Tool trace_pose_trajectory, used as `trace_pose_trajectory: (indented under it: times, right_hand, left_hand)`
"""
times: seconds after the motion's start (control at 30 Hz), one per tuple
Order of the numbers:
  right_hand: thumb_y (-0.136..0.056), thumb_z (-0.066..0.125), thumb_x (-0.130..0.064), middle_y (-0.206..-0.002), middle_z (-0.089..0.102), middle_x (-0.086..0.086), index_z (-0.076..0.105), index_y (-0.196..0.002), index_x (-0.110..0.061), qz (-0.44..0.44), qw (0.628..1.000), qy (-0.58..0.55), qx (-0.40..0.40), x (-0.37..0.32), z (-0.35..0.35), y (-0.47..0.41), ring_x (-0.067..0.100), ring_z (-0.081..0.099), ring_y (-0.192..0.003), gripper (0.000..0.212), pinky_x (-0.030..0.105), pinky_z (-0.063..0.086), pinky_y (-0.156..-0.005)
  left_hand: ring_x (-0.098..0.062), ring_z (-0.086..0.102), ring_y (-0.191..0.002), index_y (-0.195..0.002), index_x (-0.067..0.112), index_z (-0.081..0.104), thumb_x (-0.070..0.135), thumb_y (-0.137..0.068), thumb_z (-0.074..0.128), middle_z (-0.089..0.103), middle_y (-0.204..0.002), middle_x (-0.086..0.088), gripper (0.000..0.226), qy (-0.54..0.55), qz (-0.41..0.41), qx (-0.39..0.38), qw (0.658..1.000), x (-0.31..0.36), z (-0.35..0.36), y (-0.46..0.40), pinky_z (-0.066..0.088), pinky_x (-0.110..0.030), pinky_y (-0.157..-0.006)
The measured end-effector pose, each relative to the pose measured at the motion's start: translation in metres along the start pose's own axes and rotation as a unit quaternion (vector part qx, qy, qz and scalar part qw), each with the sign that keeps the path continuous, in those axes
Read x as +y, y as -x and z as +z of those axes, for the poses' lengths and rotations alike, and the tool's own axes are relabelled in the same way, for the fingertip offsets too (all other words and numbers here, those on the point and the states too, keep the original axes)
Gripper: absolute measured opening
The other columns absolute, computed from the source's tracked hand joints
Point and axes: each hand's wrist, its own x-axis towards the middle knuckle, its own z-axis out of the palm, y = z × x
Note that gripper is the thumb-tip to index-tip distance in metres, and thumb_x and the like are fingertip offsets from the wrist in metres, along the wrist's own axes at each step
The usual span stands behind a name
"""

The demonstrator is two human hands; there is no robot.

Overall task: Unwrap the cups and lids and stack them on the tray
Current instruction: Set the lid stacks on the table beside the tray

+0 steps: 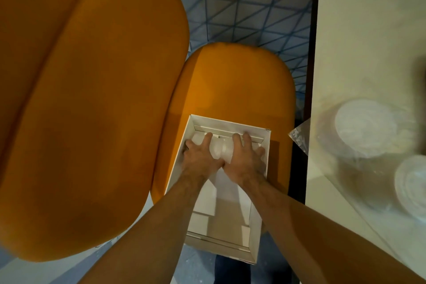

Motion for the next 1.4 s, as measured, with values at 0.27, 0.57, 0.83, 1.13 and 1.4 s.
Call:
trace_pose_trajectory:
  times: [0.27,0.57,0.83,1.13,1.4]
  right_hand:
    - [-0.081,0.077,-0.052,-0.159,0.023,-0.001,0.020,-0.154,-0.042,-0.042,0.998,-0.011,-0.037,0.010,0.006,-0.006,0.034,0.027,-0.134,0.094,0.043,0.041,-0.105]
    - [-0.080,0.076,-0.053,-0.150,0.032,-0.007,0.029,-0.147,-0.046,-0.017,0.999,-0.020,-0.025,0.001,0.006,-0.002,0.034,0.029,-0.128,0.082,0.036,0.048,-0.078]
    - [-0.077,0.078,-0.054,-0.141,0.046,-0.006,0.040,-0.141,-0.041,-0.022,0.996,-0.082,-0.007,-0.003,-0.023,0.015,0.032,0.036,-0.127,0.075,0.038,0.050,-0.079]
    - [-0.086,0.068,-0.056,-0.131,0.056,-0.013,0.049,-0.137,-0.038,-0.029,0.951,-0.298,0.075,-0.022,-0.106,0.100,0.017,0.053,-0.118,0.057,0.039,0.055,-0.093]
    - [-0.083,0.072,-0.041,-0.114,0.052,-0.020,0.050,-0.124,-0.044,-0.078,0.895,-0.368,0.238,0.013,-0.248,0.149,0.005,0.054,-0.090,0.047,0.017,0.042,-0.073]
  left_hand:
    - [-0.040,0.038,-0.130,-0.142,0.039,0.025,0.050,-0.069,0.082,0.022,-0.147,-0.013,0.093,0.037,0.001,0.003,0.999,0.001,0.008,0.000,0.048,-0.048,-0.099]
    - [-0.037,0.042,-0.130,-0.147,0.036,0.029,0.064,-0.077,0.068,0.031,-0.146,-0.013,0.085,0.014,-0.015,0.019,1.000,-0.005,0.004,0.012,0.048,-0.049,-0.098]
    - [-0.030,0.050,-0.112,-0.140,0.037,0.037,0.065,-0.078,0.064,0.039,-0.126,-0.008,0.073,0.111,-0.030,0.043,0.992,-0.005,-0.025,0.046,0.052,-0.039,-0.086]
    - [-0.021,0.047,-0.100,-0.138,0.043,0.039,0.055,-0.081,0.066,0.038,-0.125,-0.002,0.064,0.245,0.016,0.129,0.961,0.010,-0.116,0.116,0.042,-0.030,-0.071]
    - [-0.016,0.047,-0.099,-0.135,0.044,0.041,0.050,-0.084,0.067,0.039,-0.125,0.002,0.058,0.313,0.187,0.245,0.898,0.117,-0.215,0.153,0.037,-0.018,-0.064]
